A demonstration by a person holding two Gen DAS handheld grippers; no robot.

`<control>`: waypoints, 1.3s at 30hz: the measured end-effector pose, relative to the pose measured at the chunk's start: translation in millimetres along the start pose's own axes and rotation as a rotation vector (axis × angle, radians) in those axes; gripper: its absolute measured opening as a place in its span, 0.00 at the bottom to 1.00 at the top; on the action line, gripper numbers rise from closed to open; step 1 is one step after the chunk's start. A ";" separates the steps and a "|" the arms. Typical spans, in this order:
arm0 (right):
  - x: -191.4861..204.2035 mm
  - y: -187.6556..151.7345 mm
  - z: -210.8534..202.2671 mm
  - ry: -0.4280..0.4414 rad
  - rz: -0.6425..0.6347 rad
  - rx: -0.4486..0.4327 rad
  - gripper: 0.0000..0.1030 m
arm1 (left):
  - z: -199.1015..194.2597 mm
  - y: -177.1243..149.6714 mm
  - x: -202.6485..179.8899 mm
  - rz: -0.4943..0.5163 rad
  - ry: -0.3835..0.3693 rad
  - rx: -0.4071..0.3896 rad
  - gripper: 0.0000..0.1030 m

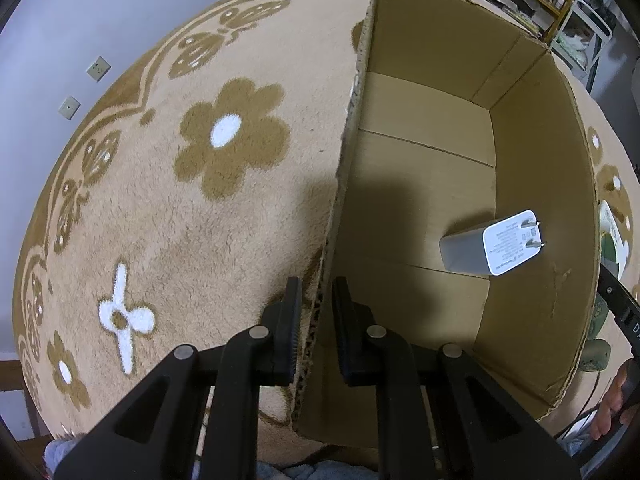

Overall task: Organize rigid objects
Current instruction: 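Move the right gripper back to the pile and grasp the light-blue power bank, then carry the light-blue power bank into the box and release it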

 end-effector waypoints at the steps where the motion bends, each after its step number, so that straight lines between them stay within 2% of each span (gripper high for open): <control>1: 1.6 0.6 -0.5 -0.004 -0.005 -0.004 0.49 | -0.5 0.3 0.6 -0.002 0.000 -0.001 0.14; 12: 1.7 -3.4 7.3 -0.019 -0.035 0.048 0.50 | 0.3 -0.9 -0.8 0.004 0.000 0.003 0.14; 18: 3.9 -0.9 12.2 -0.092 -0.076 0.061 0.50 | -0.3 -0.8 1.5 -0.003 -0.002 0.003 0.14; 21: -0.8 -1.4 19.1 -0.170 -0.083 0.078 0.50 | 0.3 -0.7 1.7 -0.003 -0.002 0.005 0.14; 25: -5.0 -1.7 32.3 -0.191 -0.092 0.091 0.50 | 2.5 -1.5 1.8 -0.001 -0.007 0.013 0.14; 28: -8.1 0.8 38.8 -0.217 -0.094 0.091 0.35 | 3.7 -1.2 2.3 0.001 -0.001 0.013 0.13; 34: -8.3 5.5 38.5 -0.249 -0.086 0.066 0.30 | 9.6 0.4 2.7 -0.004 -0.001 0.025 0.13; 36: -5.0 6.4 35.7 -0.258 -0.087 0.059 0.28 | 9.8 0.2 2.1 -0.001 -0.007 0.025 0.10; 39: -0.2 7.7 31.0 -0.231 -0.081 0.046 0.28 | 9.1 -1.0 0.7 0.004 -0.013 0.024 0.09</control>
Point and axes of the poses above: each gripper's, at about its wrist camera, not at the fingertips, and z roughly the way its jaws point, x to its left, y to its top, the point moved 9 cm from there along z, roughly the way its jaws point, and after that the axes turned 12 degrees about x, right-handed, at the moved point
